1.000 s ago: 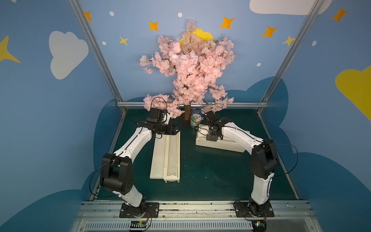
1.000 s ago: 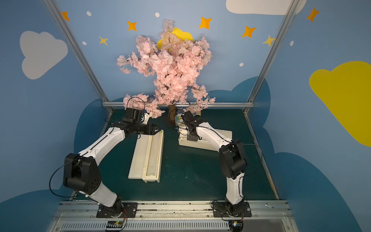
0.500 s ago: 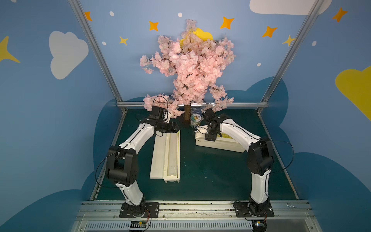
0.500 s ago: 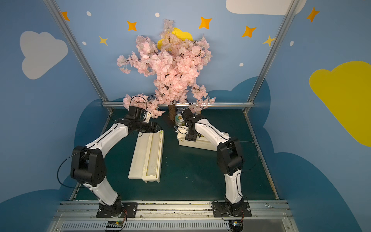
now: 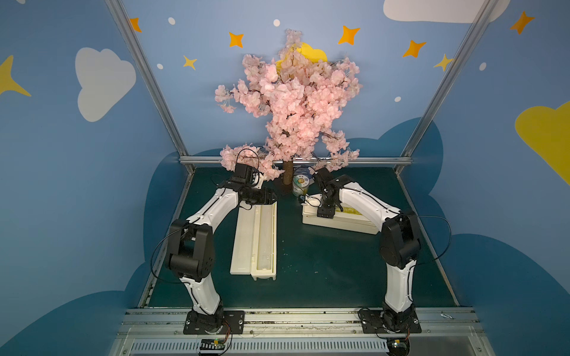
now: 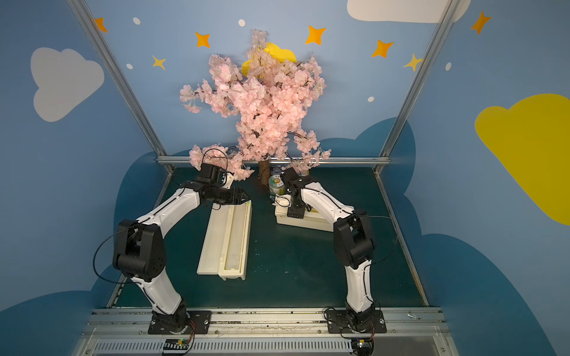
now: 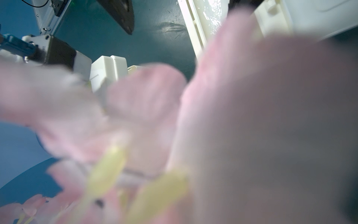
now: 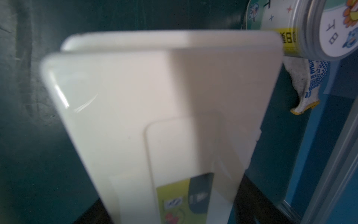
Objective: Put plastic wrap rolls into dispensers
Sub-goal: Close the lid on the plastic wrap cutting box.
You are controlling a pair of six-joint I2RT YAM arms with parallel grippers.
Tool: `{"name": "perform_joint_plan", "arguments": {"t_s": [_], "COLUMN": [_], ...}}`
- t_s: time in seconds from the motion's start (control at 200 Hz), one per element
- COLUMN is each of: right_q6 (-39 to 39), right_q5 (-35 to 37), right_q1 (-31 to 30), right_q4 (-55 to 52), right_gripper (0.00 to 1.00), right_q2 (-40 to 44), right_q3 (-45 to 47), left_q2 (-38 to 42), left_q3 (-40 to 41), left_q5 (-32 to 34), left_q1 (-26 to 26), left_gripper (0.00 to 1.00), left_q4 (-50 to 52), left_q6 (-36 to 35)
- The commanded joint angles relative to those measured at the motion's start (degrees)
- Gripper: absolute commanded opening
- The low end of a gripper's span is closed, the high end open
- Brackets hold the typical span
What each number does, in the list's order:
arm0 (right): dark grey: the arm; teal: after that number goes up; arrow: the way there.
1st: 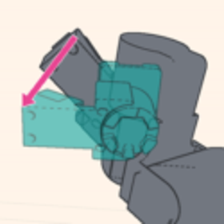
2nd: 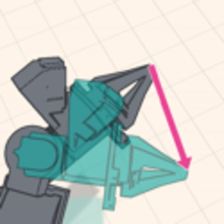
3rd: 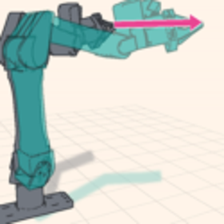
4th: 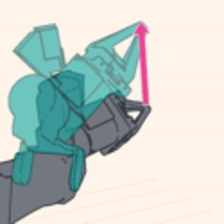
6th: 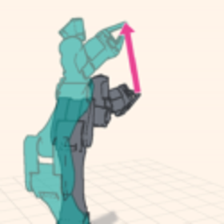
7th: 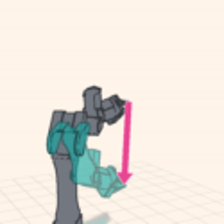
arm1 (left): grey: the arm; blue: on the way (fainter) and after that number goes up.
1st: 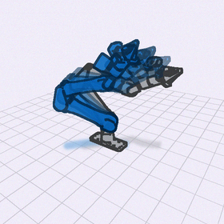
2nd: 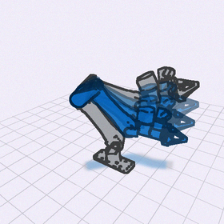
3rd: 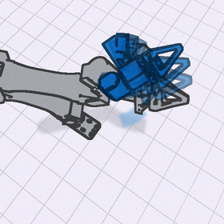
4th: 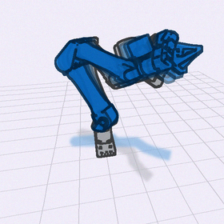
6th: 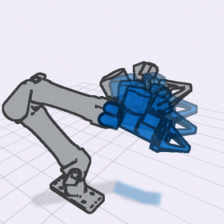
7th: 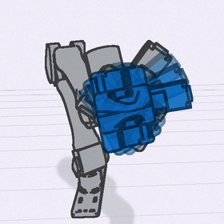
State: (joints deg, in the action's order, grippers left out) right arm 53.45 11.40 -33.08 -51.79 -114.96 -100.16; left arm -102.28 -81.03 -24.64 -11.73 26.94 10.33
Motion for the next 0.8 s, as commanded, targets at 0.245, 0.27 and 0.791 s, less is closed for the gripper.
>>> {"name": "perform_joint_plan", "arguments": {"t_s": [0.245,0.27,0.791], "right_q6": [-4.09,-4.38,-5.59], "right_q5": [4.62,4.56,3.67], "right_q1": [-2.34,-2.26,-0.76], "right_q4": [-7.35,-7.23,0.26], "right_gripper": [0.70,0.70,0.69], "right_q2": [0.44,0.39,0.86], "right_q3": [-2.94,-2.82,1.37], "left_q2": [-0.55,-0.64,-0.72], "left_q3": [-0.76,-0.87,-1.06], "left_q5": [-1.51,-1.61,-1.69], "left_q1": [0.21,0.21,0.21], "left_gripper": [0.76,0.76,0.76], "left_q4": [-0.04,0.04,1.29], "left_q6": [0.82,0.83,0.70]}}
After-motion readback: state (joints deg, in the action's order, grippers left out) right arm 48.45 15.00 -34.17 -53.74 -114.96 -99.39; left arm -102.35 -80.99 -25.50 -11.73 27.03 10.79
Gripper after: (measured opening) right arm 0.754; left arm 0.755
